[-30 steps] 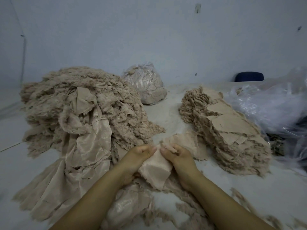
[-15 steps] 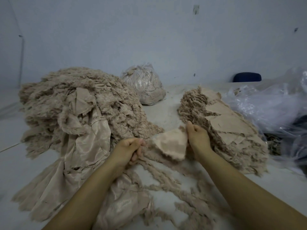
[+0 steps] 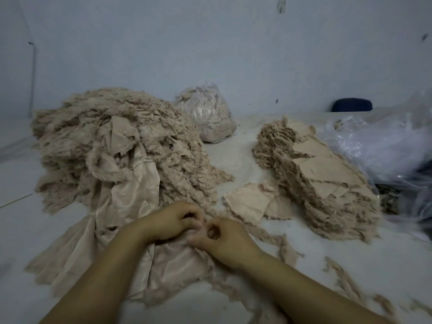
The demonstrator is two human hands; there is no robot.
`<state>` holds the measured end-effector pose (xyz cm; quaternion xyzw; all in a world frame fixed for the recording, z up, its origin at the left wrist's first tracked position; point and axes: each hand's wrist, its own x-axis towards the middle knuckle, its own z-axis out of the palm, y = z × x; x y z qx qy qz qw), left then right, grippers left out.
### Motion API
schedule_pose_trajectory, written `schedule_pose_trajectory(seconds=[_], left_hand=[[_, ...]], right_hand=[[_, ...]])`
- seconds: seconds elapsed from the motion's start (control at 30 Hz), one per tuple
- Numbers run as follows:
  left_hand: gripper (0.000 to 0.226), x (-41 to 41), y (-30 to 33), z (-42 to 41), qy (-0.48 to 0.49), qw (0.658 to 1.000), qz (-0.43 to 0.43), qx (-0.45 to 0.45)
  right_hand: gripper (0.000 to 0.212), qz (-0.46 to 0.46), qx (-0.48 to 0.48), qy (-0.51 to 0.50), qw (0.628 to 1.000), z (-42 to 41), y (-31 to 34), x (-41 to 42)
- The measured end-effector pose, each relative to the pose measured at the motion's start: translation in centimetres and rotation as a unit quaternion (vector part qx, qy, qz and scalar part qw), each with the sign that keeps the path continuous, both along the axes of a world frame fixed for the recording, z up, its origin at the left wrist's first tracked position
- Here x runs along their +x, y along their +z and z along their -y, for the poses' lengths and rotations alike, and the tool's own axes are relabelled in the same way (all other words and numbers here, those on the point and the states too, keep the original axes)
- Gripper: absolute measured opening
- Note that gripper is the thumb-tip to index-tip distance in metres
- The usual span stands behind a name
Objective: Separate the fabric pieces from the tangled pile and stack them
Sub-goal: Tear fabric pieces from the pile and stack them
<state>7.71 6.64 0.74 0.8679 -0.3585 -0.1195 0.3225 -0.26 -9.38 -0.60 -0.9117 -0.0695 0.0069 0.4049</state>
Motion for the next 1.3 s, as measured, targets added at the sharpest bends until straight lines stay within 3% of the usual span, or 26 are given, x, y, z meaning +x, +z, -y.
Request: schedule_pose_trajectory(seconds=[0.17, 0.23, 0.37, 0.47, 0.53, 0.63, 0.73, 0.8, 0.97, 1.1, 1.2, 1.3], left_hand=[[0.027, 0.1, 0.1, 0.8, 0.074, 0.988, 0.007, -0.133], [0.028, 0.4, -0.2, 1.1, 0.110, 0.984, 0.036, -0.134], [0.032, 1.0, -0.6, 1.7, 0.177, 0.969, 0.077, -0.156], [0.035, 2.2, -0.8, 0.3, 0.325, 0.920, 0.078, -0.206], [0.032, 2.7, -1.0, -0.8, 0.357, 0.903, 0.058, -0.234], [0.028, 1.6, -0.7, -0.5, 0.226, 0.949, 0.011, -0.220], [0.024, 0.2, -0.5, 0.9, 0.079, 0.974, -0.082, -0.197], [0.031, 0.6, -0.9, 0.8, 0.074, 0.984, -0.042, -0.159], [0.035, 2.4, -1.5, -1.9, 0.259, 0.943, 0.036, -0.208], [0.035, 0.6, -0.8, 0.2, 0.143, 0.965, -0.070, -0.208], [0.056, -1.1, -0.7, 2.9, 0.085, 0.937, -0.198, -0.276], [0.029, -1.7, -0.7, 3.7, 0.061, 0.913, -0.225, -0.336]], right_hand=[[0.010, -0.054, 0.221, -0.061, 0.972, 0.6, 0.4, 0.9], [0.018, -0.088, 0.266, -0.063, 0.958, 0.5, 0.5, 1.1], [0.027, -0.067, 0.245, -0.069, 0.965, 0.1, 0.0, 1.4], [0.034, -0.046, 0.208, -0.086, 0.973, 0.6, -0.6, 1.3], [0.033, -0.019, 0.233, -0.096, 0.968, 1.0, -0.7, 1.0], [0.028, 0.007, 0.324, -0.122, 0.938, 1.7, -0.2, 1.0], [0.036, 0.029, 0.344, -0.136, 0.929, 2.1, 0.2, 1.6], [0.035, 0.049, 0.340, -0.152, 0.927, 2.3, 0.1, 1.8], [0.027, 0.067, 0.347, -0.193, 0.915, 4.4, -0.4, 1.5], [0.031, 0.050, 0.365, -0.131, 0.920, 4.1, 0.0, 1.2], [0.025, 0.059, 0.339, -0.072, 0.936, 3.1, 0.9, 0.8], [0.023, 0.054, 0.361, -0.062, 0.929, 2.8, 1.5, 0.3]])
